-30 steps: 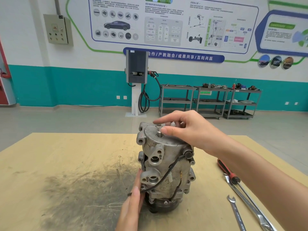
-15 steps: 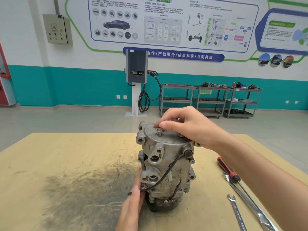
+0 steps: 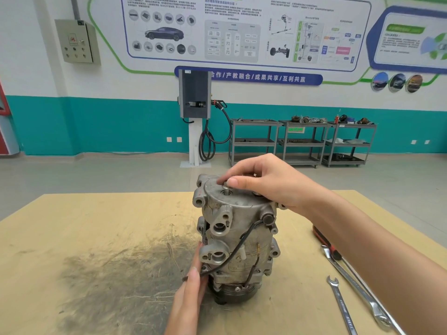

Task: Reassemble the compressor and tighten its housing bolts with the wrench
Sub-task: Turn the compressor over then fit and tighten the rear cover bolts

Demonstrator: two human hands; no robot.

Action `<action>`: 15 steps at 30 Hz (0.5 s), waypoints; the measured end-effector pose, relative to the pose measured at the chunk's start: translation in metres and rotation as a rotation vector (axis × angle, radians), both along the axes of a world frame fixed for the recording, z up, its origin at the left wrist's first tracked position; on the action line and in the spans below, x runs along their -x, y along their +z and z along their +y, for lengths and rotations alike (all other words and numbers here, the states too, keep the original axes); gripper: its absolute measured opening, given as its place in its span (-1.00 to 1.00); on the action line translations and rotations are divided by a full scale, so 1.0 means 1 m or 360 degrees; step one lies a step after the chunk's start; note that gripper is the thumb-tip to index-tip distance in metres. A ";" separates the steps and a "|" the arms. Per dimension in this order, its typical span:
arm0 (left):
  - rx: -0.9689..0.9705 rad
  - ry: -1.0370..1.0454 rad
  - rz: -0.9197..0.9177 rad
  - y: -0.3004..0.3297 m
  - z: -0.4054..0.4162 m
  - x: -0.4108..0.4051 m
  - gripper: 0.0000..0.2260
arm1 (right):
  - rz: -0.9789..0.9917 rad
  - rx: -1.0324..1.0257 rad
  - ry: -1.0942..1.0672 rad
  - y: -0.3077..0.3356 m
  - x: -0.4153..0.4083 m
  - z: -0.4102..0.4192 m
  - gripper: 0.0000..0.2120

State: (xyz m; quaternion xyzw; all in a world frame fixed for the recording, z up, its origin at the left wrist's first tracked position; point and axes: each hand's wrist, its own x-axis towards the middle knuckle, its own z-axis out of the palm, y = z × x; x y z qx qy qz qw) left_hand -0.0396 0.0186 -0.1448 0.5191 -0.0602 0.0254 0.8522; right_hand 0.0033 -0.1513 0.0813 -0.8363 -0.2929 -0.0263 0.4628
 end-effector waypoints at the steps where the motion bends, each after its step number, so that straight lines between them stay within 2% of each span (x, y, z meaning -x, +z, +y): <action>1: 0.0107 -0.0082 -0.0045 0.003 -0.001 0.003 -0.63 | 0.0020 -0.0017 -0.0011 0.000 -0.001 0.001 -0.94; 2: 0.0095 -0.0031 0.0021 0.003 -0.004 0.002 -0.61 | 0.0030 -0.0030 -0.0023 -0.001 -0.001 0.003 -0.95; 5: 0.0019 -0.0066 -0.0041 0.011 -0.003 0.006 -0.62 | -0.0019 -0.0045 -0.0064 -0.004 -0.002 0.007 -0.84; 8: 0.0039 -0.0038 -0.0007 0.008 -0.004 0.004 -0.62 | -0.0004 -0.0049 -0.0004 -0.002 -0.001 0.005 -0.93; 11: 0.0053 -0.0043 -0.0035 0.009 -0.004 0.003 -0.61 | 0.0019 0.0058 0.0063 0.000 0.001 0.003 -0.89; 15: -0.0026 -0.0075 -0.0081 0.008 -0.004 0.003 -0.61 | 0.0027 0.0065 -0.0013 0.001 0.001 0.009 -0.95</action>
